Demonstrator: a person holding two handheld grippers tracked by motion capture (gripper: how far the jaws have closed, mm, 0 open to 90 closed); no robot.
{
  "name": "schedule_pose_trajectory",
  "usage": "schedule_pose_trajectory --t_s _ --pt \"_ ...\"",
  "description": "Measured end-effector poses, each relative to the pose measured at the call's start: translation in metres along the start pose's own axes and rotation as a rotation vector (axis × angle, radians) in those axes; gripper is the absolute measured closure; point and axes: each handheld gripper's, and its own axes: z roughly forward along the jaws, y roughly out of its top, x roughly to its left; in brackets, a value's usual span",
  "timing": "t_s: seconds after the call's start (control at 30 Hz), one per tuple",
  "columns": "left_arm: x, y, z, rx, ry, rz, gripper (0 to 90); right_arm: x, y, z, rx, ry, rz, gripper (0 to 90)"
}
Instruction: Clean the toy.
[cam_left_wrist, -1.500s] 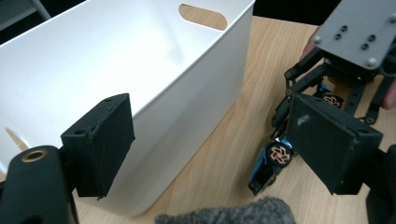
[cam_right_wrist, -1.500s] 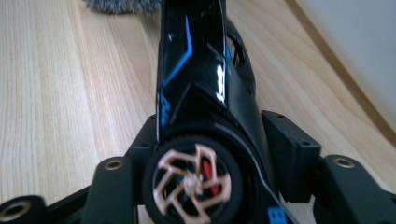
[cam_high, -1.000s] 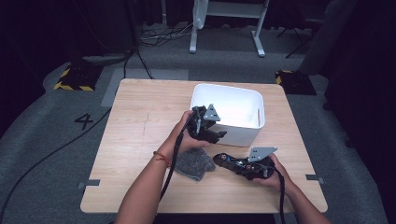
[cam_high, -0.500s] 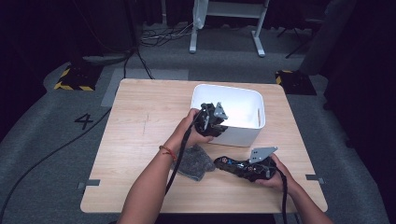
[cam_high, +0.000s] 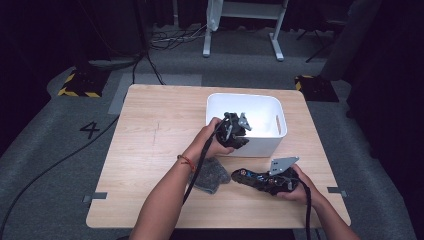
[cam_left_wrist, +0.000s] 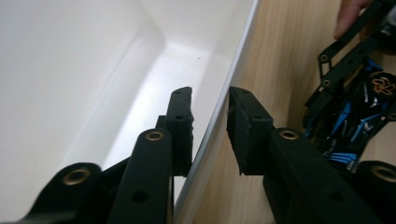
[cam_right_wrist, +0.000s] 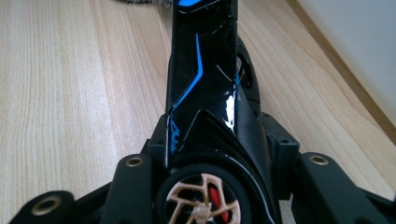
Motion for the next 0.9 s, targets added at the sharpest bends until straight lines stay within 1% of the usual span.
schedule_pose_trajectory --t_s 0.03,0.1,0.2,0.23,0.33,0.4,0.47,0.53,0.57,0.67,0.73,0.83,0.9 --pt "-0.001 0.001 0.0 -0.002 -0.009 0.009 75.3 0.0 0.0 0.0 0.003 0.003 -0.002 56.9" --pt "-0.004 0.002 -0.001 0.007 0.0 0.024 76.6 0.0 0.0 -0.001 0.005 0.004 -0.003 57.0" --pt "-0.006 0.001 -0.003 0.005 -0.007 0.027 77.5 0.0 -0.001 -0.001 0.005 0.01 0.003 57.0" --pt "-0.007 0.0 -0.004 0.006 -0.012 0.036 77.8 0.0 -0.001 -0.002 0.009 0.007 -0.003 57.0" --pt "-0.009 -0.004 -0.009 -0.003 -0.029 0.048 78.8 0.002 -0.001 -0.003 0.016 0.008 -0.002 57.1" --pt "-0.011 -0.008 -0.013 -0.008 -0.044 0.061 79.7 0.003 -0.001 -0.004 0.029 0.009 -0.014 57.1" --pt "-0.014 -0.012 -0.017 -0.013 -0.055 0.067 80.7 0.003 -0.002 -0.006 0.04 0.009 -0.015 57.1" --pt "-0.017 -0.015 -0.02 -0.021 -0.066 0.08 82.0 0.003 -0.005 -0.009 0.035 0.013 0.001 57.1" --pt "-0.018 -0.017 -0.022 -0.019 -0.073 0.09 82.6 0.002 -0.007 -0.01 0.037 0.011 0.0 57.1" --pt "-0.021 -0.022 -0.026 -0.029 -0.091 0.105 83.8 0.004 -0.012 -0.014 0.031 0.017 0.011 57.1" --pt "-0.021 -0.024 -0.028 -0.033 -0.102 0.1 84.3 0.005 -0.015 -0.018 0.034 0.012 0.01 57.0" --pt "-0.022 -0.027 -0.032 -0.02 -0.106 0.104 84.2 0.006 -0.019 -0.02 0.031 0.005 0.009 56.9" --pt "-0.025 -0.029 -0.035 -0.009 -0.105 0.119 84.0 0.007 -0.02 -0.021 0.024 0.001 0.013 56.9"
